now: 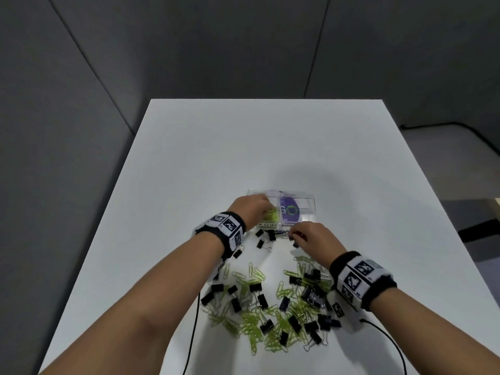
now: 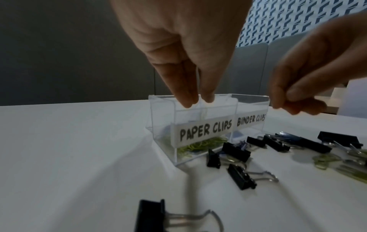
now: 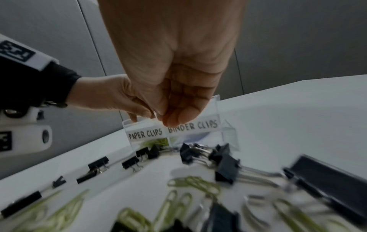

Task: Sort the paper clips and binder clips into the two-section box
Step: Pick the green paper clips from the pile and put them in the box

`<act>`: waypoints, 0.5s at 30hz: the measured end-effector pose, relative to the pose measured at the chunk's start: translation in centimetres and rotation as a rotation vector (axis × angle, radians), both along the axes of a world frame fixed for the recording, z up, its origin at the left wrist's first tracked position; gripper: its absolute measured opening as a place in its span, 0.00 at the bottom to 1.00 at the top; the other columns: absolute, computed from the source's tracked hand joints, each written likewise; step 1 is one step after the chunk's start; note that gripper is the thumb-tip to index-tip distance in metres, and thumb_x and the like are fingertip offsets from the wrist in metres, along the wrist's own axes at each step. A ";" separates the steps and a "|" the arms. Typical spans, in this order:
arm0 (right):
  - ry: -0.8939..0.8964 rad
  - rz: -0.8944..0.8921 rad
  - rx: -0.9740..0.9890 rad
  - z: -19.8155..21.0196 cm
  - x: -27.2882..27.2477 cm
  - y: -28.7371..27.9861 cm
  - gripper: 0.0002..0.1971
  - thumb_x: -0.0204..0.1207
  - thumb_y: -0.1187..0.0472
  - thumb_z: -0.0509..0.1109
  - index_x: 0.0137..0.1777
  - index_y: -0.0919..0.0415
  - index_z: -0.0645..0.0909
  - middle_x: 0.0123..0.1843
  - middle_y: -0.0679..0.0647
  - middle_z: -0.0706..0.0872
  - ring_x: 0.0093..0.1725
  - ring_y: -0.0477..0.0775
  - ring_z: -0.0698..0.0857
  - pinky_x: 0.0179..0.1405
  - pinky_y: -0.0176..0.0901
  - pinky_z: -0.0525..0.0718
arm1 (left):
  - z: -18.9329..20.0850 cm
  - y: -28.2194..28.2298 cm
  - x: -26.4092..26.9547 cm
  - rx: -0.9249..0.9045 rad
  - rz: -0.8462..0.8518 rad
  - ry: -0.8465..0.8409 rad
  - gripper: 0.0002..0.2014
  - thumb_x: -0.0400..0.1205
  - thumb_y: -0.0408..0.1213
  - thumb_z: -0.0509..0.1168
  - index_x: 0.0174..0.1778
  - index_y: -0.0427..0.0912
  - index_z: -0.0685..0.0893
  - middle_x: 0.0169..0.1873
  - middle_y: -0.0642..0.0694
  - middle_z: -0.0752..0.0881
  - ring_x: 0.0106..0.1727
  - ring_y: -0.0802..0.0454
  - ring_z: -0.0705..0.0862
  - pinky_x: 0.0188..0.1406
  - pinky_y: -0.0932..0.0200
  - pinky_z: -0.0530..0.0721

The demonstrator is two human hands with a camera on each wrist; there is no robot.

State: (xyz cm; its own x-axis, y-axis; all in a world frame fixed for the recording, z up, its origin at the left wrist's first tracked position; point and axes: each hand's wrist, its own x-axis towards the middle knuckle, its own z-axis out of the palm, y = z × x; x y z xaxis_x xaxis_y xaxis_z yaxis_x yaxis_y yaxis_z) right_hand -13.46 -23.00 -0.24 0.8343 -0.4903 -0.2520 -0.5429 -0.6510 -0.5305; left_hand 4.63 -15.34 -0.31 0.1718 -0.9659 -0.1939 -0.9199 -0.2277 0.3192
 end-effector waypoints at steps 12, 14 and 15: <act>0.291 -0.187 -0.233 -2.1 -6.2 -0.3 0.17 0.80 0.59 0.59 0.68 0.59 0.71 0.65 0.59 0.75 0.61 0.59 0.77 0.54 0.51 0.81 | -1.0 10.9 0.7 0.152 0.397 0.018 0.17 0.85 0.46 0.56 0.68 0.45 0.72 0.60 0.45 0.81 0.51 0.48 0.84 0.49 0.55 0.82; 0.412 -0.283 -0.186 -2.3 -7.7 -0.3 0.20 0.79 0.55 0.59 0.70 0.60 0.68 0.67 0.62 0.72 0.64 0.63 0.75 0.55 0.53 0.79 | -1.8 13.1 0.3 0.273 0.481 0.068 0.20 0.84 0.48 0.56 0.71 0.43 0.69 0.62 0.42 0.80 0.53 0.46 0.84 0.51 0.54 0.81; 0.457 -0.311 -0.147 -2.4 -8.3 -0.2 0.21 0.79 0.53 0.60 0.69 0.61 0.67 0.67 0.62 0.71 0.64 0.65 0.75 0.56 0.53 0.78 | -2.2 13.9 -0.1 0.304 0.506 0.095 0.21 0.84 0.48 0.56 0.71 0.43 0.68 0.62 0.41 0.79 0.55 0.45 0.83 0.52 0.54 0.80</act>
State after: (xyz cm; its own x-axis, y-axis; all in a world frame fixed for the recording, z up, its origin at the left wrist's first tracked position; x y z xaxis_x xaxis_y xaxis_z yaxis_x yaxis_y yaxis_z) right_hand -21.77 -23.17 -2.67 0.4676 -0.7523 -0.4640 -0.8736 -0.4734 -0.1128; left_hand 4.50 -1.47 -2.49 0.5648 -0.6671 -0.4858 -0.6439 -0.7244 0.2461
